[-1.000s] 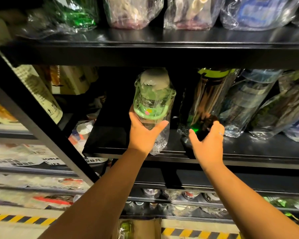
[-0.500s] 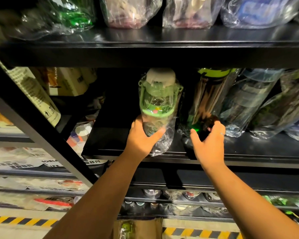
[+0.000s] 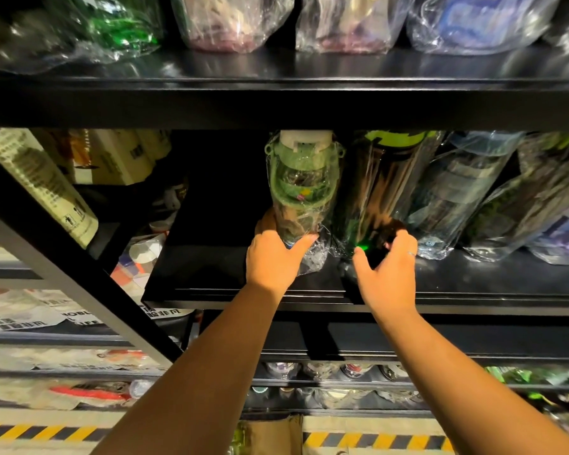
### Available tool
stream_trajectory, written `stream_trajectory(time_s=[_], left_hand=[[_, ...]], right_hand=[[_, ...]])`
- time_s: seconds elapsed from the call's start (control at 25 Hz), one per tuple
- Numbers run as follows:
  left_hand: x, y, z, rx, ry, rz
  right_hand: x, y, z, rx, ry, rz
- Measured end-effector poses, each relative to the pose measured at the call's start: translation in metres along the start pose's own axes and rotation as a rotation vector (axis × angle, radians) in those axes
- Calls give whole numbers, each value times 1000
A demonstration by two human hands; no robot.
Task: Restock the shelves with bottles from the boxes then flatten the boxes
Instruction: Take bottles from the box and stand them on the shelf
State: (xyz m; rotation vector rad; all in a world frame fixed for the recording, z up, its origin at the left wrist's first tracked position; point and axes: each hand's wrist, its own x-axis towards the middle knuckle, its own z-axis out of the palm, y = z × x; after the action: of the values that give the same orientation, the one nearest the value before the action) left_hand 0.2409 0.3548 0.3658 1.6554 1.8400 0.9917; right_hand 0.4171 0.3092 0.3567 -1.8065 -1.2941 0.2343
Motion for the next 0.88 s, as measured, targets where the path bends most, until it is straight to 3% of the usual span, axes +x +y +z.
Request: stream_trajectory(time_s=[0.24, 0.36, 0.64, 0.88], left_hand=[[-3, -7, -9, -57, -121, 40], [-17, -21, -25, 66, -142, 112], [-89, -83, -40, 354, 102, 531], [-171, -143, -47, 525, -27, 479]], right_hand=[[-3, -2, -2, -54, -38, -6], [-18, -6, -8, -218, -68, 10], [-119, 8, 9, -549, -167, -86], [-199, 12, 25, -665, -350, -266]])
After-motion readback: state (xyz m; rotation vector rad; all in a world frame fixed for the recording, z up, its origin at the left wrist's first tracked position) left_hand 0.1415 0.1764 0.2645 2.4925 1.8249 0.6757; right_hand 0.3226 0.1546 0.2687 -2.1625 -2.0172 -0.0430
